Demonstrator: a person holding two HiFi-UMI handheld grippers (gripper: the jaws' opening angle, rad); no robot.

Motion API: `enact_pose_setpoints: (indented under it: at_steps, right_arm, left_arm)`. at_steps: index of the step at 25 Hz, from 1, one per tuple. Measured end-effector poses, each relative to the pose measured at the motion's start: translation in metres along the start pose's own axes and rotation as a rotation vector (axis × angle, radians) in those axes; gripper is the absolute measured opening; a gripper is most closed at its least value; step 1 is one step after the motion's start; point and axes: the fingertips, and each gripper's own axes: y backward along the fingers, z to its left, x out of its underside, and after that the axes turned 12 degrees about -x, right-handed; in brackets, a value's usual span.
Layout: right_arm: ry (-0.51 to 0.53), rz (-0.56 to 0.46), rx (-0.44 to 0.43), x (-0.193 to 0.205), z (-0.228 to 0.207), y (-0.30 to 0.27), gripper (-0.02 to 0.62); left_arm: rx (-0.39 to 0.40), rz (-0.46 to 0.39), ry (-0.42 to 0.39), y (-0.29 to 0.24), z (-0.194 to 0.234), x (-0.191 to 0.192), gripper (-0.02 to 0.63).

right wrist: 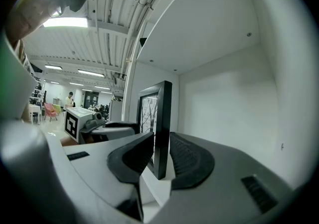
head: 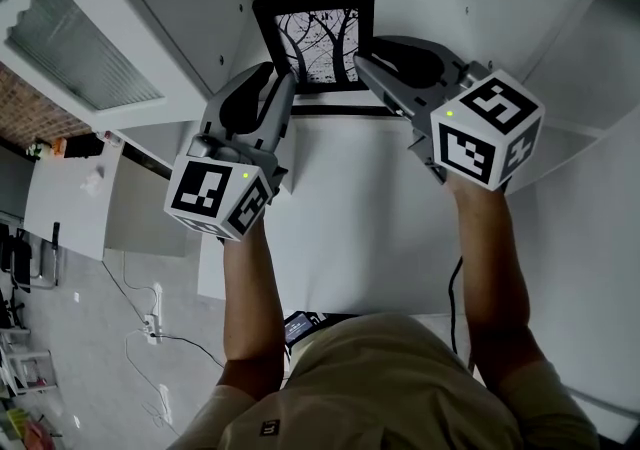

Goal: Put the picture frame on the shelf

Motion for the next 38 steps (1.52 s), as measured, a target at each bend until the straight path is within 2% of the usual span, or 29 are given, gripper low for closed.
enact_pose_setpoints:
  at_steps: [17, 38]
  right_arm:
    - [-0.001, -0.006, 0.032, 0.005, 0.010, 0.018, 0.080]
    - [-0.035, 0.009, 0.028, 0.025, 0.033, 0.032, 0.080]
  left_arm:
    - [0.001, 0.019, -0.002, 0.013, -0.007, 0.007, 0.084]
    - [-0.007, 0.050, -0.014, 0.040, -0.016, 0.012, 0.084]
